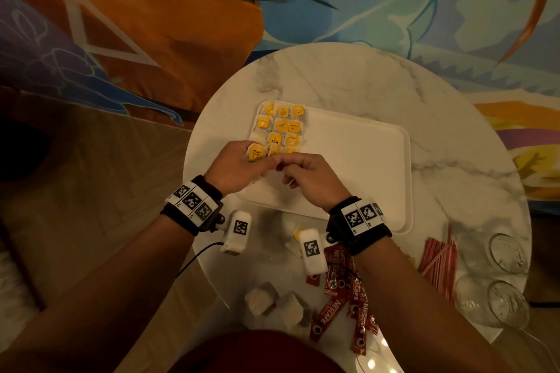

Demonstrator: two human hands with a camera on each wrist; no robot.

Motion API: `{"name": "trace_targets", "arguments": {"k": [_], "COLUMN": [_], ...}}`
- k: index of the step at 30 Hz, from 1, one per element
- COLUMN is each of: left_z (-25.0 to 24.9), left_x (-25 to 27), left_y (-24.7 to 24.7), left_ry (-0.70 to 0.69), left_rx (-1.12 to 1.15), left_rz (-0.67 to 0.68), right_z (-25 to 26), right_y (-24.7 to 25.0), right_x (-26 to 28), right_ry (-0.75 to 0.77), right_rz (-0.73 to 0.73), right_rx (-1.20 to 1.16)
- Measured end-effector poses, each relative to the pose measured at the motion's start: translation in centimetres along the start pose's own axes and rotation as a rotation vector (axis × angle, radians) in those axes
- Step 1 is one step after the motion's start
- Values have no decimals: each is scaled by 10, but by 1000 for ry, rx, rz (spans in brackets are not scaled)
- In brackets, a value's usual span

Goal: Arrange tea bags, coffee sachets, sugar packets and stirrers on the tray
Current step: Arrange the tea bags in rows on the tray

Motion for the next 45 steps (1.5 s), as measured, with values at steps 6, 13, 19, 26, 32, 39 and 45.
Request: {"name": "trace_targets", "arguments": {"k": [6, 13, 19, 26, 32, 39, 45], "left_z": [4, 9, 25, 26, 25, 18, 17], "left_x": [0, 1, 2, 13, 20, 23, 24], "left_y": [1, 7, 32, 34, 24, 4, -5], "left_ry": [175, 147, 372, 413, 299, 260, 231], "left_rx": [270, 273, 562, 895, 832, 575, 353], "left_rz": [56, 24, -232, -102, -5, 218, 269], "right_z": [-8, -13, -29, -29, -16, 5, -2], "right_y": [-1, -6, -5, -22, -20, -20, -19], "right_x": [-3, -10, -26, -36, -32, -14, -9], "right_ry": [5, 18, -65, -90, -113, 56, 89], "right_rz": [-212, -291, -332, -311, -328, -233, -192], "right_rx": [-11, 16, 178, 548, 604, 268, 328]}}
Point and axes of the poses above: each hand's wrist, its own x-axis away from the middle knuckle, its own y-axis out of the back of the hand, z = x × y, the point moved 2 cm from there along -x, towards the middle knuckle, and after that the axes turned 4 degrees about z, right-handed, at the moved point
